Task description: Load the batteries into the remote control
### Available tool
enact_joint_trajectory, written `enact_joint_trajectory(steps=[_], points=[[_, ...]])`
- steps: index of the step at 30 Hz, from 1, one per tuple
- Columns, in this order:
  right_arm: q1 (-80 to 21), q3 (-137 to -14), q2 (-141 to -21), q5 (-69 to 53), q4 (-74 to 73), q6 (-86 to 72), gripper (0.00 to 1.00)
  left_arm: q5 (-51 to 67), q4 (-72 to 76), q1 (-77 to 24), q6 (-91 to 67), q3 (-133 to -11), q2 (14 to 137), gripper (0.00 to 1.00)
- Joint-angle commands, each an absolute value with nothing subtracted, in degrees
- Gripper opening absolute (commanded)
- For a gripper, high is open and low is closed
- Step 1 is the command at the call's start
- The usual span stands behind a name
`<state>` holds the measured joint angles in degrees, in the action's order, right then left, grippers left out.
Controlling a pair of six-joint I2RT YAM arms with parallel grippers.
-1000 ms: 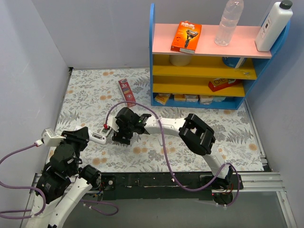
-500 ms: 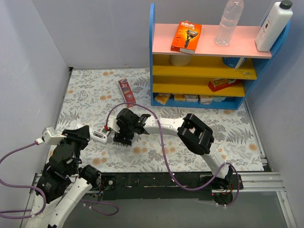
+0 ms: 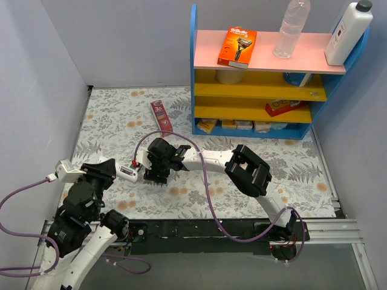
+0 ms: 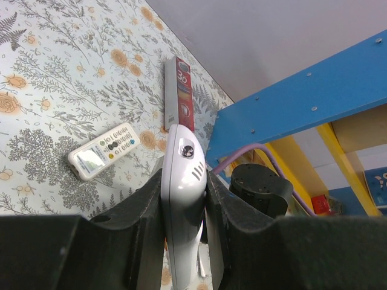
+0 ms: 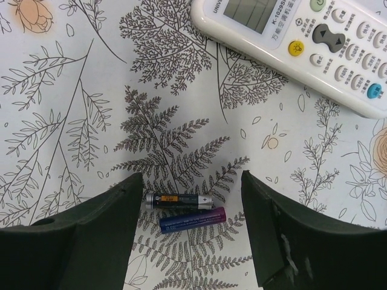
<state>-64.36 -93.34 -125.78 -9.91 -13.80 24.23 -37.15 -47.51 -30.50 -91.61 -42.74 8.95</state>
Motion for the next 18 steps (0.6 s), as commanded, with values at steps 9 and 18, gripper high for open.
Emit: enact_joint_trajectory(steps=[9,18], points=[[-64.42,-93.25,-125.42,-12.3,-20.39,25.84,0.76,-36.21,-45.09,-30.67,-90.97,-42.1,10.11,0.0],[-64.42,-93.16,-125.42,-12.74,-20.92,26.19,0.68,-36.12,-45.62,-30.59,-91.32,-41.92,9.93,0.01]])
